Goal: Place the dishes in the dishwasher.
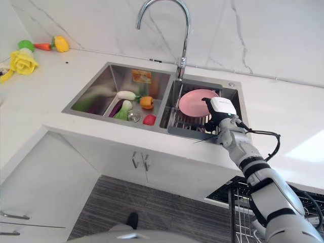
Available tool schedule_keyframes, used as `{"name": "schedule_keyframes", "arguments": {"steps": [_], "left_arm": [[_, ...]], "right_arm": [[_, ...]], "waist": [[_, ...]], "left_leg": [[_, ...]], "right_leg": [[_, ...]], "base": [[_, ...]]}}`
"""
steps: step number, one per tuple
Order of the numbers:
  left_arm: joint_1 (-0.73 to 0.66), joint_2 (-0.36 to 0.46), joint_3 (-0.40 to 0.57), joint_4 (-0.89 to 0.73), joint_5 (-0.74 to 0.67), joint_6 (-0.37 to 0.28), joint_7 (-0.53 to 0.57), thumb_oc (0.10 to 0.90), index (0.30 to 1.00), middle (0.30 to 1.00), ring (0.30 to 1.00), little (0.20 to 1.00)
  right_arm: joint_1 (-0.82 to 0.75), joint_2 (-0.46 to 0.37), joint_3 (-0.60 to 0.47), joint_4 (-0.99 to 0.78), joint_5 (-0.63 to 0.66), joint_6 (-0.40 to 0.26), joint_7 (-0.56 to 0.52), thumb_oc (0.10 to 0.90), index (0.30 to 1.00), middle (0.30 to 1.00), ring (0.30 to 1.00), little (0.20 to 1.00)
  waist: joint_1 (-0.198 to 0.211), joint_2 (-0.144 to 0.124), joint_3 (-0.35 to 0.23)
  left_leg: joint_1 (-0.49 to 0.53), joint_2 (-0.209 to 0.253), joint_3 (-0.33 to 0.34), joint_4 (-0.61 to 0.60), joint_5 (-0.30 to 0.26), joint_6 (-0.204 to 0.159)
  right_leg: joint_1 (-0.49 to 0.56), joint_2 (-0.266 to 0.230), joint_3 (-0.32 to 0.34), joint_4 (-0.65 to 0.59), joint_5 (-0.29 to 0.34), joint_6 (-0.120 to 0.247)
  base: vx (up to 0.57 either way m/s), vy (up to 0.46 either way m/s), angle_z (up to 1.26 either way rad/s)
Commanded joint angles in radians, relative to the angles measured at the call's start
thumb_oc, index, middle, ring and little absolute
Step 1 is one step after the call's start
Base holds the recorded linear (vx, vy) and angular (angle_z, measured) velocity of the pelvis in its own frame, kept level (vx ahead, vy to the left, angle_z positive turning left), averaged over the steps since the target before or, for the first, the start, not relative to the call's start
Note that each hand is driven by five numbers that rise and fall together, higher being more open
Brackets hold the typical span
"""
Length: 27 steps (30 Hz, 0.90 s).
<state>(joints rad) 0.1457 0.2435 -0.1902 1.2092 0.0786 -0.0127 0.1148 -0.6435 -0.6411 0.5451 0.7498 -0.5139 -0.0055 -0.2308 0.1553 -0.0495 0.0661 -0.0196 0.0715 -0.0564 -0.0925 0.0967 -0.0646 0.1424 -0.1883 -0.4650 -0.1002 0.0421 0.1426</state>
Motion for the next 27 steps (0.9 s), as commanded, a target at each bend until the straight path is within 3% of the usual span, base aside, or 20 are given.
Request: {"name": "schedule_keyframes", "arguments": {"steps": [1,3,10,12,13,14,15,27], "left_arm": [[-0.076,0.035,-0.097,0.009,0.000,-0.023,0.023,0.800,0.900,0.900,0.900,0.900],[-0.072,0.047,-0.166,-0.045,0.060,-0.037,0.002,0.800,0.900,0.900,0.900,0.900],[-0.078,0.045,-0.175,-0.055,0.045,-0.037,0.005,0.800,0.900,0.900,0.900,0.900],[-0.077,0.041,-0.174,-0.070,0.021,-0.040,-0.001,0.800,0.900,0.900,0.900,0.900],[-0.074,0.041,-0.175,-0.078,0.009,-0.043,-0.006,0.800,0.900,0.900,0.900,0.900],[-0.073,0.043,-0.176,-0.084,0.003,-0.044,-0.010,0.800,0.900,0.900,0.900,0.900],[-0.073,0.045,-0.176,-0.094,-0.004,-0.045,-0.016,0.800,0.900,0.900,0.900,0.900],[-0.066,0.051,-0.191,-0.147,-0.025,-0.050,-0.033,0.800,0.900,0.900,0.900,0.900]], "right_arm": [[-0.225,-0.084,0.063,0.010,-0.050,-0.016,-0.090,0.800,0.900,0.900,0.900,0.900],[-0.264,-0.072,0.096,0.035,-0.065,-0.020,-0.097,0.800,0.900,0.900,0.900,0.900],[-0.310,-0.047,0.138,0.084,-0.092,-0.006,-0.098,0.800,0.900,0.900,0.900,0.900],[-0.314,-0.034,0.137,0.106,-0.096,0.007,-0.101,0.573,0.559,0.559,0.559,0.559],[-0.318,-0.027,0.133,0.119,-0.096,0.014,-0.104,0.557,0.535,0.535,0.535,0.535],[-0.322,-0.026,0.131,0.127,-0.101,0.020,-0.105,0.425,0.338,0.338,0.338,0.338],[-0.322,-0.021,0.132,0.136,-0.110,0.025,-0.107,0.400,0.300,0.300,0.300,0.300],[-0.343,0.006,0.145,0.187,-0.179,0.061,-0.125,0.400,0.300,0.300,0.300,0.300]], "waist": [[0.045,-0.022,0.003],[0.055,-0.019,0.014],[0.068,-0.017,0.026],[0.066,-0.017,0.026],[0.067,-0.015,0.028],[0.065,-0.015,0.028],[0.065,-0.014,0.029],[0.058,-0.007,0.035]], "left_leg": [[0.072,0.005,0.015,0.010,-0.130,-0.008],[0.066,0.007,0.007,0.014,-0.132,-0.009],[0.045,0.001,-0.009,0.017,-0.126,-0.009],[0.038,-0.004,-0.016,0.017,-0.122,-0.006],[0.040,-0.003,-0.019,0.018,-0.126,-0.007],[0.035,-0.008,-0.022,0.017,-0.121,-0.005],[0.033,-0.010,-0.022,0.017,-0.121,-0.005],[0.024,-0.021,-0.029,0.017,-0.123,0.001]], "right_leg": [[-0.013,-0.036,0.030,0.026,-0.030,0.023],[-0.017,-0.034,0.029,0.029,-0.033,0.023],[-0.026,-0.036,0.023,0.030,-0.032,0.023],[-0.030,-0.040,0.018,0.029,-0.027,0.024],[-0.028,-0.039,0.019,0.029,-0.029,0.024],[-0.030,-0.042,0.016,0.028,-0.025,0.024],[-0.030,-0.043,0.016,0.028,-0.025,0.025],[-0.040,-0.053,0.018,0.026,-0.017,0.027]], "base": [[0.02,-0.008,0.09],[-0.01,-0.004,0.06],[0.00,-0.001,0.07],[0.00,0.003,0.07],[0.00,0.010,0.06],[-0.01,0.012,0.03],[0.00,0.000,0.00],[0.00,0.002,0.01]]}}
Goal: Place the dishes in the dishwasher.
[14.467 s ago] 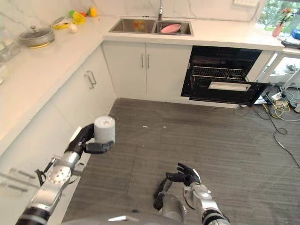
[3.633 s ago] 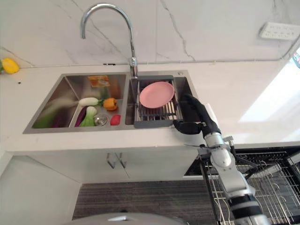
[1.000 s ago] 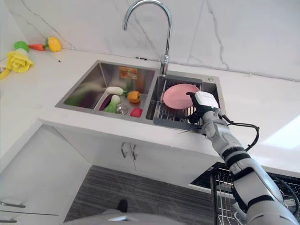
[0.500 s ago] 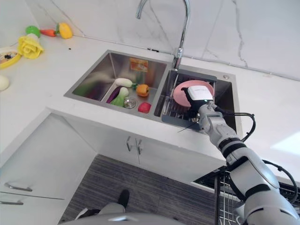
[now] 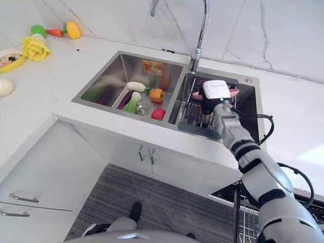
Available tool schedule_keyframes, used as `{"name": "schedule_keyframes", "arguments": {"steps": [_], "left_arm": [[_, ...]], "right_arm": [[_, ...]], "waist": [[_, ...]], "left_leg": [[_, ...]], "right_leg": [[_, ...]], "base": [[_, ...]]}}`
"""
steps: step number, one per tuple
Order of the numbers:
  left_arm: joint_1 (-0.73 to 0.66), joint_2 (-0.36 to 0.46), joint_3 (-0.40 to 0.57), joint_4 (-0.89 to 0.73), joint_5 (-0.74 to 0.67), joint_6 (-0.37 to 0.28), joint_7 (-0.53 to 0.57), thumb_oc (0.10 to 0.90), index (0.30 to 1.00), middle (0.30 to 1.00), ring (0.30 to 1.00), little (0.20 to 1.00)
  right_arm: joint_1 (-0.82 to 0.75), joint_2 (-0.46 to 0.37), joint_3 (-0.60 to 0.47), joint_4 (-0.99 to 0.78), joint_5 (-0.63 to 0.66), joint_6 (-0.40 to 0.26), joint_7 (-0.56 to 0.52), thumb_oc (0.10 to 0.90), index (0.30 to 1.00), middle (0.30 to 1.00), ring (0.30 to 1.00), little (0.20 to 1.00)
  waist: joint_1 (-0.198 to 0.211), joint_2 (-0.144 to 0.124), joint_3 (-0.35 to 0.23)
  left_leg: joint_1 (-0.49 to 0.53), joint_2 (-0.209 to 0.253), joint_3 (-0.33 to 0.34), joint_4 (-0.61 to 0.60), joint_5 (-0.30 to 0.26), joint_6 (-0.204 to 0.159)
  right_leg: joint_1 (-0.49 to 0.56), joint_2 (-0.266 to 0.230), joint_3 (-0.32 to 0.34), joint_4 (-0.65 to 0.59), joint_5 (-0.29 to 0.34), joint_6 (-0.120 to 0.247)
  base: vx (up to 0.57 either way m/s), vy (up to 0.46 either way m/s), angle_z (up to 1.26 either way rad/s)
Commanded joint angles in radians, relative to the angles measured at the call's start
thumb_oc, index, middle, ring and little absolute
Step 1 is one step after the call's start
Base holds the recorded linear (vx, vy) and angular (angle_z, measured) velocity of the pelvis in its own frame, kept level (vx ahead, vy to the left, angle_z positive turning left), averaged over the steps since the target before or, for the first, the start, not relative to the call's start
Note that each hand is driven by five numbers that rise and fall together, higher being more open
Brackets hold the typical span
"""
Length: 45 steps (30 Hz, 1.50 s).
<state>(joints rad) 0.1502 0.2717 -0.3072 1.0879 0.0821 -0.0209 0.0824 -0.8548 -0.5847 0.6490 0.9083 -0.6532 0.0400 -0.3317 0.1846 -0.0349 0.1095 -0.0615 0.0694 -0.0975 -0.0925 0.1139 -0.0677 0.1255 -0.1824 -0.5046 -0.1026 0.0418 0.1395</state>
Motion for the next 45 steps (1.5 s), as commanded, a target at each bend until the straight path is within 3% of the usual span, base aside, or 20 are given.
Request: {"name": "schedule_keyframes", "arguments": {"steps": [1,6,8,27,35,39,45], "left_arm": [[-0.070,0.023,-0.074,-0.029,-0.027,-0.042,0.000,0.800,0.900,0.900,0.900,0.900],[-0.071,0.027,-0.075,-0.033,-0.022,-0.040,0.000,0.800,0.900,0.900,0.900,0.900],[-0.064,0.035,-0.067,-0.042,-0.019,-0.037,0.001,0.800,0.900,0.900,0.900,0.900],[-0.037,0.035,-0.029,-0.032,0.035,-0.026,-0.005,0.800,0.900,0.900,0.900,0.900],[-0.046,0.018,0.022,0.026,0.054,-0.016,0.013,0.800,0.900,0.900,0.900,0.900],[-0.066,-0.005,0.096,0.114,0.035,-0.001,0.040,0.800,0.900,0.900,0.900,0.900],[-0.081,-0.027,0.151,0.136,-0.015,-0.001,0.052,0.800,0.900,0.900,0.900,0.900]], "right_arm": [[-0.129,-0.048,0.034,0.023,-0.035,0.016,-0.026,0.400,0.300,0.300,0.300,0.300],[-0.124,-0.050,0.003,-0.009,0.011,0.011,-0.033,0.400,0.300,0.300,0.300,0.300],[-0.117,-0.070,-0.038,-0.107,0.057,-0.004,-0.053,0.400,0.300,0.300,0.300,0.300],[-0.057,-0.196,-0.145,-0.558,0.004,-0.059,-0.062,0.400,0.300,0.300,0.300,0.300],[0.045,-0.334,-0.252,-0.879,-0.060,-0.102,-0.084,0.400,0.300,0.300,0.300,0.300],[0.183,-0.439,-0.384,-1.076,-0.078,-0.125,-0.090,0.400,0.300,0.300,0.300,0.300],[0.273,-0.518,-0.465,-1.193,-0.068,-0.149,-0.090,0.400,0.300,0.300,0.300,0.300]], "waist": [[0.028,-0.019,-0.008],[0.022,-0.022,-0.012],[0.015,-0.022,-0.018],[-0.037,-0.014,-0.057],[-0.086,-0.007,-0.075],[-0.121,-0.003,-0.084],[-0.167,0.001,-0.085]], "left_leg": [[0.069,-0.017,0.013,0.017,-0.145,0.002],[0.067,-0.021,0.015,0.015,-0.142,0.005],[0.077,-0.021,0.022,0.015,-0.147,0.006],[0.150,0.011,0.094,0.015,-0.167,-0.003],[0.175,0.038,0.124,0.021,-0.168,-0.016],[0.191,0.054,0.146,0.042,-0.177,-0.021],[0.204,0.076,0.178,0.109,-0.205,-0.023]], "right_leg": [[-0.020,-0.057,0.060,0.029,-0.020,0.030],[-0.023,-0.061,0.063,0.025,-0.015,0.030],[-0.019,-0.062,0.071,0.026,-0.015,0.030],[0.002,-0.038,0.143,0.018,-0.034,0.013],[0.013,-0.017,0.161,0.016,-0.052,0.002],[0.009,0.001,0.196,0.035,-0.064,-0.005],[-0.013,0.025,0.255,0.063,-0.077,-0.014]], "base": [[0.00,0.008,0.04],[0.00,0.002,0.01],[0.00,0.000,0.00],[-0.02,-0.012,-0.10],[-0.03,-0.026,-0.13],[-0.02,-0.039,-0.13],[-0.03,-0.053,-0.38]]}}
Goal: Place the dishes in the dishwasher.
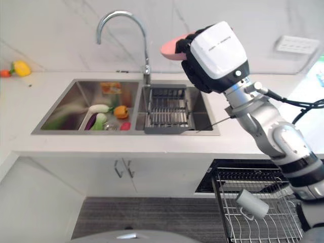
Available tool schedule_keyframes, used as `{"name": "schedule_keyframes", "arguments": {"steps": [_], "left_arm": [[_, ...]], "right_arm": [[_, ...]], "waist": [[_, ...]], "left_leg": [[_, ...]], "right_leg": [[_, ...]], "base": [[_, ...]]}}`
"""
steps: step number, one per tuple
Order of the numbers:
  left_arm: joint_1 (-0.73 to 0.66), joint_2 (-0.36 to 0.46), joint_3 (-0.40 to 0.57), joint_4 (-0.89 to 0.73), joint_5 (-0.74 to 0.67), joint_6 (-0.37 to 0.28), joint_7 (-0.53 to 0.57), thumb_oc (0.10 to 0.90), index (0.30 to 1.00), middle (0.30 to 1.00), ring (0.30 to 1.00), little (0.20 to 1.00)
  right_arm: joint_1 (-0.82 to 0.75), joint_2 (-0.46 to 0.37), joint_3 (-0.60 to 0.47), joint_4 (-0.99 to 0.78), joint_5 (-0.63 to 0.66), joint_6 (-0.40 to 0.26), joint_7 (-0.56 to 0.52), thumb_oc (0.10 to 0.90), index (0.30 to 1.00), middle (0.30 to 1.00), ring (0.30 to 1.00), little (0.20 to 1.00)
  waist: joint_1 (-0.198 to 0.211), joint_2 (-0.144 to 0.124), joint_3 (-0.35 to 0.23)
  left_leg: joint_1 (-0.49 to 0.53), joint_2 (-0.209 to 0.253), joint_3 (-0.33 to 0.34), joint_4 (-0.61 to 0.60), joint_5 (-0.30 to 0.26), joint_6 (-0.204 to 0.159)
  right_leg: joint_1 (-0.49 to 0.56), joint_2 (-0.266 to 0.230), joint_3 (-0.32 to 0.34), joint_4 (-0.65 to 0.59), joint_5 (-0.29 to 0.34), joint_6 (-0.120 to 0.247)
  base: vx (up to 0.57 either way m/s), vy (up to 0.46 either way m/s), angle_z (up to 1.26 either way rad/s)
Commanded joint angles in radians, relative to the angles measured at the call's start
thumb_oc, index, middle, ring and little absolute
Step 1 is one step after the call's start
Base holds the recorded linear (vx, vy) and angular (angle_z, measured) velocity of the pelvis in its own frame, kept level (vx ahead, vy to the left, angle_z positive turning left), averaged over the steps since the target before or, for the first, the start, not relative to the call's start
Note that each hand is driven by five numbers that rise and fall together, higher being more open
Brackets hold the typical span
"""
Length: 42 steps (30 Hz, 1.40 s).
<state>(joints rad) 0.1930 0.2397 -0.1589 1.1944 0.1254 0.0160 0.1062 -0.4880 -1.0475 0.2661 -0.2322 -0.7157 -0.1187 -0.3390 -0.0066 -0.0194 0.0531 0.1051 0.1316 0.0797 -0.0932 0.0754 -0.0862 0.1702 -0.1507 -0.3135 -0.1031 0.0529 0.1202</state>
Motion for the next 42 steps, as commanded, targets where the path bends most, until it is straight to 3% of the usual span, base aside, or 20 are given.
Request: {"name": "schedule_keyframes", "arguments": {"steps": [1,2,5,6,9,12,13,14,16,17,18,19,22,23,24,27,28,31,37,42], "left_arm": [[-0.131,-0.005,0.010,0.019,-0.087,-0.043,0.031,0.800,0.900,0.900,0.900,0.900],[-0.140,-0.010,0.014,0.014,-0.110,-0.049,0.034,0.800,0.900,0.900,0.900,0.900],[-0.151,-0.039,0.018,-0.010,-0.160,-0.062,0.036,0.800,0.900,0.900,0.900,0.900],[-0.152,-0.040,0.018,-0.010,-0.160,-0.062,0.036,0.800,0.900,0.900,0.900,0.900],[-0.175,-0.063,-0.010,-0.018,-0.161,-0.077,-0.003,0.800,0.900,0.900,0.900,0.900],[-0.183,-0.055,-0.028,-0.033,-0.147,-0.083,-0.016,0.800,0.900,0.900,0.900,0.900],[-0.191,-0.042,-0.022,-0.039,-0.141,-0.084,-0.010,0.800,0.900,0.900,0.900,0.900],[-0.195,-0.034,-0.009,-0.035,-0.141,-0.083,-0.009,0.800,0.900,0.900,0.900,0.900],[-0.191,-0.022,0.039,-0.005,-0.161,-0.062,-0.002,0.800,0.900,0.900,0.900,0.900],[-0.181,-0.021,0.068,0.019,-0.168,-0.051,-0.004,0.800,0.900,0.900,0.900,0.900],[-0.177,-0.019,0.089,0.033,-0.170,-0.044,-0.002,0.800,0.900,0.900,0.900,0.900],[-0.170,-0.017,0.109,0.053,-0.158,-0.042,-0.004,0.800,0.900,0.900,0.900,0.900],[-0.157,-0.015,0.122,0.079,-0.130,-0.043,-0.008,0.800,0.900,0.900,0.900,0.900],[-0.157,-0.015,0.122,0.079,-0.130,-0.043,-0.008,0.800,0.900,0.900,0.900,0.900],[-0.141,-0.013,0.123,0.090,-0.123,-0.043,-0.004,0.800,0.900,0.900,0.900,0.900],[-0.123,-0.025,0.137,0.079,-0.155,-0.048,-0.007,0.800,0.900,0.900,0.900,0.900],[-0.117,-0.028,0.152,0.081,-0.182,-0.050,-0.006,0.800,0.900,0.900,0.900,0.900],[-0.118,-0.032,0.151,0.073,-0.206,-0.050,0.003,0.800,0.900,0.900,0.900,0.900],[-0.112,-0.046,0.072,0.025,-0.201,-0.051,-0.005,0.800,0.900,0.900,0.900,0.900],[-0.081,-0.052,0.033,0.020,-0.207,-0.060,-0.028,0.800,0.900,0.900,0.900,0.900]], "right_arm": [[-0.088,-0.065,-0.087,-0.067,-0.001,0.005,-0.079,0.400,0.300,0.300,0.300,0.300],[-0.097,-0.078,-0.079,-0.071,0.001,0.002,-0.073,0.400,0.300,0.300,0.300,0.300],[-0.127,-0.113,-0.027,-0.069,-0.042,0.001,-0.065,0.400,0.300,0.300,0.300,0.300],[-0.126,-0.114,-0.028,-0.069,-0.042,0.001,-0.065,0.400,0.300,0.300,0.300,0.300],[-0.013,-0.155,-0.117,-0.069,-0.137,0.048,-0.080,0.400,0.300,0.300,0.300,0.300],[0.001,-0.149,-0.115,-0.042,-0.182,0.074,-0.078,0.400,0.300,0.300,0.300,0.300],[0.000,-0.125,-0.101,-0.013,-0.210,0.095,-0.073,0.400,0.300,0.300,0.300,0.300],[0.015,-0.109,-0.103,0.011,-0.228,0.111,-0.071,0.400,0.300,0.300,0.300,0.300],[0.037,-0.079,-0.112,0.032,-0.239,0.127,-0.067,0.400,0.300,0.300,0.300,0.300],[0.051,-0.054,-0.115,0.027,-0.238,0.126,-0.051,0.400,0.300,0.300,0.300,0.300],[0.060,-0.050,-0.119,0.028,-0.245,0.127,-0.051,0.400,0.300,0.300,0.300,0.300],[0.086,-0.047,-0.128,0.034,-0.263,0.128,-0.044,0.400,0.300,0.300,0.300,0.300],[0.161,-0.045,-0.164,0.052,-0.277,0.127,-0.039,0.400,0.300,0.300,0.300,0.300],[0.161,-0.045,-0.164,0.052,-0.277,0.127,-0.039,0.400,0.300,0.300,0.300,0.300],[0.203,-0.027,-0.177,0.052,-0.256,0.110,-0.026,0.400,0.300,0.300,0.300,0.300],[0.219,0.004,-0.140,0.090,-0.220,0.100,0.005,0.400,0.300,0.300,0.300,0.300],[0.211,0.020,-0.094,0.109,-0.190,0.087,0.023,0.400,0.300,0.300,0.300,0.300],[0.191,0.034,-0.064,0.125,-0.154,0.078,0.032,0.400,0.300,0.300,0.300,0.300],[0.156,0.088,0.004,0.259,-0.091,0.066,0.021,0.400,0.300,0.300,0.300,0.300],[0.091,0.131,0.136,0.503,-0.138,0.088,-0.003,0.400,0.300,0.300,0.300,0.300]], "waist": [[0.024,-0.013,-0.014],[0.023,-0.018,-0.005],[0.033,-0.017,0.013],[0.034,-0.020,0.012],[-0.033,-0.007,0.001],[-0.045,-0.008,0.011],[-0.051,-0.015,0.033],[-0.043,-0.010,0.047],[-0.006,-0.003,0.060],[-0.004,0.001,0.059],[-0.004,0.004,0.055],[-0.005,0.003,0.064],[-0.005,-0.004,0.063],[-0.005,-0.004,0.063],[0.023,-0.016,0.041],[0.059,-0.044,0.006],[0.076,-0.050,-0.011],[0.087,-0.044,-0.007],[0.093,-0.005,0.009],[0.132,0.026,0.024]], "left_leg": [[0.028,0.005,-0.010,0.162,-0.193,-0.004],[0.015,-0.016,-0.038,0.187,-0.204,-0.004],[-0.007,-0.153,-0.245,0.203,-0.262,0.041],[-0.010,-0.156,-0.245,0.202,-0.257,0.042],[0.016,-0.165,-0.208,0.133,-0.245,0.072],[0.043,-0.166,-0.140,0.066,-0.230,0.092],[0.049,-0.178,-0.082,0.042,-0.224,0.108],[0.051,-0.172,-0.045,0.039,-0.229,0.112],[0.040,-0.163,0.036,0.022,-0.209,0.108],[0.045,-0.154,0.057,0.011,-0.204,0.108],[0.049,-0.144,0.068,0.006,-0.205,0.106],[0.043,-0.133,0.082,0.007,-0.187,0.102],[0.028,-0.121,0.075,0.007,-0.177,0.100],[0.028,-0.121,0.075,0.007,-0.177,0.100],[0.013,-0.123,0.072,0.012,-0.170,0.094],[0.006,-0.125,0.065,0.013,-0.166,0.079],[0.006,-0.099,0.068,0.013,-0.160,0.062],[-0.004,-0.063,0.060,0.018,-0.142,0.041],[-0.043,0.051,0.039,0.013,-0.068,-0.030],[-0.063,0.087,0.003,0.006,-0.035,-0.056]], "right_leg": [[-0.073,-0.003,0.091,0.082,-0.090,0.004],[-0.100,-0.007,0.114,0.099,-0.084,0.003],[-0.179,0.009,0.214,0.143,-0.053,0.012],[-0.182,0.006,0.215,0.142,-0.048,0.013],[-0.214,-0.001,0.254,0.129,-0.016,0.037],[-0.263,-0.013,0.293,0.128,0.034,0.072],[-0.314,-0.028,0.299,0.126,0.098,0.110],[-0.330,-0.035,0.247,0.129,0.097,0.113],[-0.324,-0.092,0.006,0.129,0.082,0.096],[-0.312,-0.112,-0.061,0.145,0.076,0.088],[-0.303,-0.122,-0.075,0.151,0.066,0.093],[-0.303,-0.148,-0.058,0.180,0.072,0.089],[-0.275,-0.160,0.137,0.235,0.047,0.096],[-0.275,-0.160,0.137,0.235,0.047,0.096],[-0.216,-0.184,0.174,0.215,0.036,0.102],[-0.171,-0.179,0.128,0.106,0.044,0.121],[-0.148,-0.142,0.114,0.061,0.035,0.114],[-0.128,-0.106,0.086,0.040,0.018,0.096],[-0.093,-0.022,-0.025,0.016,-0.053,0.057],[-0.077,0.002,-0.071,0.016,-0.068,0.033]], "base": [[-0.11,-0.001,-0.71],[-0.13,0.038,-0.90],[-0.12,0.048,-1.29],[-0.06,0.045,-1.68],[-0.07,0.170,-0.63],[-0.14,0.140,-0.69],[-0.17,0.062,-1.14],[-0.28,0.055,-1.32],[-0.24,0.010,-1.90],[-0.11,-0.016,-1.77],[-0.10,-0.076,-0.87],[-0.11,-0.106,-0.60],[-0.10,-0.082,-0.24],[-0.05,-0.147,-0.46],[-0.01,-0.160,-0.52],[0.07,-0.279,-0.46],[0.09,-0.343,-0.11],[0.02,-0.216,0.02],[-0.03,-0.207,0.32],[0.01,-0.070,0.31]]}}
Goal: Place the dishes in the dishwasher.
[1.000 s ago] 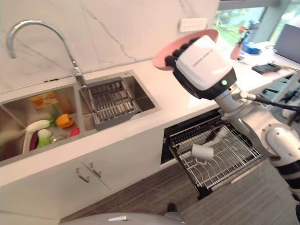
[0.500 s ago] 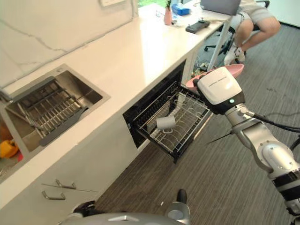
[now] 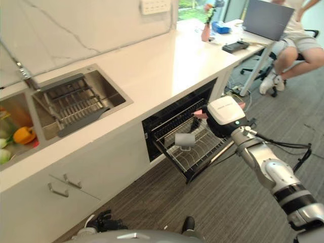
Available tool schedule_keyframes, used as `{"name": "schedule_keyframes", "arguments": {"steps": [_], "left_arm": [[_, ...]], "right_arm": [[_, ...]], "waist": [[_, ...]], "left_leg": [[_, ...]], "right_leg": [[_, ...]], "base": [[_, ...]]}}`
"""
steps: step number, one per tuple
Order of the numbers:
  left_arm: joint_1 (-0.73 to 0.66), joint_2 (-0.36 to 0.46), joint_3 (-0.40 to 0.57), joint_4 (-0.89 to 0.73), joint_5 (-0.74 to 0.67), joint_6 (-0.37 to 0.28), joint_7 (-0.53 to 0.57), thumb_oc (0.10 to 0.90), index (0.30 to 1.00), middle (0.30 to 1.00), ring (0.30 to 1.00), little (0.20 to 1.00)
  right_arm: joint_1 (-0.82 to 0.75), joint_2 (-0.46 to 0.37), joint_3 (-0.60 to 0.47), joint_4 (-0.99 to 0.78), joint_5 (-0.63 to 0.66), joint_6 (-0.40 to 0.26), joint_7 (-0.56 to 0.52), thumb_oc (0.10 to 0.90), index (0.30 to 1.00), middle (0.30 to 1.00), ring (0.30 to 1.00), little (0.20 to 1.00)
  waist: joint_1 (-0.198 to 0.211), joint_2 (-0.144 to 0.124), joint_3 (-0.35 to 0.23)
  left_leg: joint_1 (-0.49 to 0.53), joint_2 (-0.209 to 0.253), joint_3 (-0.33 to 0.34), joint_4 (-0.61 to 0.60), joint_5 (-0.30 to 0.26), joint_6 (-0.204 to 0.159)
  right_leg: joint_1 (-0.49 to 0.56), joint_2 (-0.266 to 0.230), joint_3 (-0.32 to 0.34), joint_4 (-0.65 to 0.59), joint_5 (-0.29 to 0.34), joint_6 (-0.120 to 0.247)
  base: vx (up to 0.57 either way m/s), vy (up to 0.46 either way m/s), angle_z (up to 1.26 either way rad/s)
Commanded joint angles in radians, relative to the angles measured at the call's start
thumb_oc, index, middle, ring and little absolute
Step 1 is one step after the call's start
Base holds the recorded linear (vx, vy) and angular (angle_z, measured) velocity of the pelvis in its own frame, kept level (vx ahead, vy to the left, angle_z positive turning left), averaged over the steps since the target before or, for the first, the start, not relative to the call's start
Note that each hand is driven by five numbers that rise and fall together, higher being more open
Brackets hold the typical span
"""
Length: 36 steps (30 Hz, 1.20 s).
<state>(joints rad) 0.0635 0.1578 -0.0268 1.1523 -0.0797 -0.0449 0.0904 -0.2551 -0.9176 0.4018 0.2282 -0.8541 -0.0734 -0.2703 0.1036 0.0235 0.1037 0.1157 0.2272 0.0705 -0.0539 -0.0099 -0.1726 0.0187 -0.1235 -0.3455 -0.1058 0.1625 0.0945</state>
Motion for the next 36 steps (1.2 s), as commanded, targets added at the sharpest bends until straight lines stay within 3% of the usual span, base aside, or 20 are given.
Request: {"name": "schedule_keyframes", "arguments": {"steps": [1,2,6,8,11,15,16,17,18,19,21,29,33,34,35,36], "left_arm": [[0.048,0.030,-0.098,0.062,-0.002,0.000,-0.012,0.800,0.900,0.900,0.900,0.900],[0.062,0.026,-0.114,0.077,0.005,0.000,-0.022,0.800,0.900,0.900,0.900,0.900],[0.062,0.025,-0.112,0.077,0.005,0.000,-0.022,0.800,0.900,0.900,0.900,0.900],[0.091,0.033,-0.145,0.107,0.027,-0.002,-0.025,0.800,0.900,0.900,0.900,0.900],[0.077,0.040,-0.168,0.086,0.017,-0.005,-0.030,0.800,0.900,0.900,0.900,0.900],[0.056,0.050,-0.240,-0.003,-0.027,-0.022,-0.024,0.800,0.900,0.900,0.900,0.900],[0.056,0.050,-0.239,-0.003,-0.028,-0.022,-0.024,0.800,0.900,0.900,0.900,0.900],[0.043,0.049,-0.272,-0.035,-0.055,-0.030,-0.020,0.800,0.900,0.900,0.900,0.900],[0.041,0.047,-0.287,-0.044,-0.063,-0.031,-0.018,0.800,0.900,0.900,0.900,0.900],[0.041,0.045,-0.295,-0.049,-0.067,-0.031,-0.018,0.800,0.900,0.900,0.900,0.900],[0.042,0.043,-0.313,-0.057,-0.075,-0.032,-0.016,0.800,0.900,0.900,0.900,0.900],[0.035,0.038,-0.332,-0.058,-0.068,-0.029,-0.010,0.800,0.900,0.900,0.900,0.900],[0.035,0.042,-0.298,-0.055,-0.067,-0.020,-0.006,0.800,0.900,0.900,0.900,0.900],[0.039,0.045,-0.264,-0.054,-0.070,-0.014,0.000,0.800,0.900,0.900,0.900,0.900],[0.039,0.047,-0.266,-0.054,-0.070,-0.013,0.000,0.800,0.900,0.900,0.900,0.900],[0.041,0.047,-0.224,-0.043,-0.066,-0.009,0.003,0.800,0.900,0.900,0.900,0.900]], "right_arm": [[-0.145,0.001,0.003,0.045,0.001,0.043,-0.073,0.400,0.300,0.300,0.300,0.300],[-0.177,0.028,0.055,0.151,-0.019,0.054,-0.078,0.400,0.300,0.300,0.300,0.300],[-0.181,0.030,0.059,0.154,-0.019,0.053,-0.079,0.400,0.300,0.300,0.300,0.300],[-0.295,0.110,0.163,0.394,-0.005,0.071,-0.086,0.400,0.300,0.300,0.300,0.300],[-0.353,0.119,0.189,0.455,0.013,0.084,-0.103,0.400,0.300,0.300,0.300,0.300],[-0.428,0.141,0.232,0.604,0.014,0.118,-0.125,0.400,0.300,0.300,0.300,0.300],[-0.430,0.142,0.233,0.606,0.014,0.118,-0.126,0.400,0.300,0.300,0.300,0.300],[-0.465,0.148,0.253,0.645,0.014,0.130,-0.131,0.400,0.300,0.300,0.300,0.300],[-0.471,0.148,0.252,0.649,0.009,0.137,-0.136,0.417,0.326,0.326,0.326,0.326],[-0.479,0.148,0.250,0.652,0.012,0.140,-0.140,0.800,0.900,0.900,0.900,0.900],[-0.507,0.148,0.253,0.639,0.014,0.151,-0.153,0.800,0.900,0.900,0.900,0.900],[-0.531,0.161,0.251,0.640,0.037,0.154,-0.174,0.800,0.900,0.900,0.900,0.900],[-0.433,0.130,0.130,0.452,0.123,0.140,-0.180,0.800,0.900,0.900,0.900,0.900],[-0.346,0.107,0.027,0.343,0.172,0.132,-0.201,0.800,0.900,0.900,0.900,0.900],[-0.340,0.106,0.021,0.338,0.171,0.133,-0.199,0.800,0.900,0.900,0.900,0.900],[-0.239,0.082,-0.100,0.212,0.212,0.123,-0.214,0.800,0.900,0.900,0.900,0.900]], "waist": [[0.020,-0.016,-0.027],[0.038,-0.002,-0.028],[0.035,-0.002,-0.028],[0.073,0.030,-0.024],[0.080,0.051,0.000],[0.098,0.116,0.056],[0.096,0.116,0.056],[0.097,0.146,0.083],[0.096,0.157,0.092],[0.093,0.165,0.099],[0.083,0.177,0.122],[0.065,0.171,0.144],[0.029,0.129,0.125],[0.005,0.109,0.111],[0.007,0.107,0.109],[-0.019,0.087,0.093]], "left_leg": [[-0.074,-0.008,0.012,-0.033,0.051,0.030],[-0.081,0.000,-0.003,-0.033,0.058,0.025],[-0.081,0.000,-0.005,-0.033,0.058,0.024],[-0.097,-0.017,-0.042,-0.033,0.071,0.025],[-0.129,-0.028,-0.067,-0.027,0.083,0.025],[-0.187,-0.039,-0.114,-0.027,0.108,0.011],[-0.188,-0.039,-0.116,-0.027,0.109,0.011],[-0.224,-0.040,-0.123,-0.033,0.131,-0.003],[-0.238,-0.040,-0.123,-0.033,0.138,-0.008],[-0.248,-0.038,-0.122,-0.033,0.142,-0.010],[-0.268,-0.038,-0.116,-0.033,0.152,-0.013],[-0.299,-0.059,-0.104,-0.033,0.148,0.003],[-0.263,-0.059,-0.087,-0.033,0.120,0.015],[-0.237,-0.058,-0.076,-0.033,0.104,0.020],[-0.240,-0.060,-0.077,-0.033,0.108,0.022],[-0.209,-0.057,-0.062,-0.033,0.087,0.025]], "right_leg": [[0.074,-0.025,-0.040,0.019,-0.178,0.059],[0.080,-0.020,-0.050,0.019,-0.187,0.053],[0.080,-0.020,-0.052,0.019,-0.187,0.053],[0.088,-0.024,-0.066,0.019,-0.192,0.045],[0.072,-0.034,-0.080,0.019,-0.184,0.044],[0.033,-0.051,-0.111,0.019,-0.172,0.046],[0.033,-0.050,-0.112,0.019,-0.172,0.046],[0.006,-0.060,-0.129,0.019,-0.163,0.049],[-0.001,-0.063,-0.134,0.019,-0.162,0.050],[-0.007,-0.064,-0.138,0.019,-0.161,0.050],[-0.020,-0.067,-0.138,0.019,-0.157,0.051],[-0.066,-0.081,-0.106,0.019,-0.142,0.054],[-0.040,-0.083,-0.092,0.019,-0.149,0.052],[-0.024,-0.082,-0.081,0.019,-0.153,0.050],[-0.026,-0.084,-0.081,0.019,-0.150,0.050],[-0.008,-0.080,-0.070,0.019,-0.159,0.049]], "base": [[-0.01,-0.046,0.36],[0.00,-0.030,0.22],[0.01,-0.013,0.14],[0.00,0.000,0.00],[-0.09,0.031,0.38],[-0.09,0.033,0.34],[-0.13,0.060,0.42],[-0.10,0.046,0.35],[-0.11,0.048,0.25],[-0.03,0.018,0.19],[-0.01,0.028,0.30],[0.02,0.026,0.05],[0.09,-0.009,-0.03],[0.09,-0.007,-0.19],[0.14,-0.019,-0.20],[0.05,-0.006,-0.14]]}}
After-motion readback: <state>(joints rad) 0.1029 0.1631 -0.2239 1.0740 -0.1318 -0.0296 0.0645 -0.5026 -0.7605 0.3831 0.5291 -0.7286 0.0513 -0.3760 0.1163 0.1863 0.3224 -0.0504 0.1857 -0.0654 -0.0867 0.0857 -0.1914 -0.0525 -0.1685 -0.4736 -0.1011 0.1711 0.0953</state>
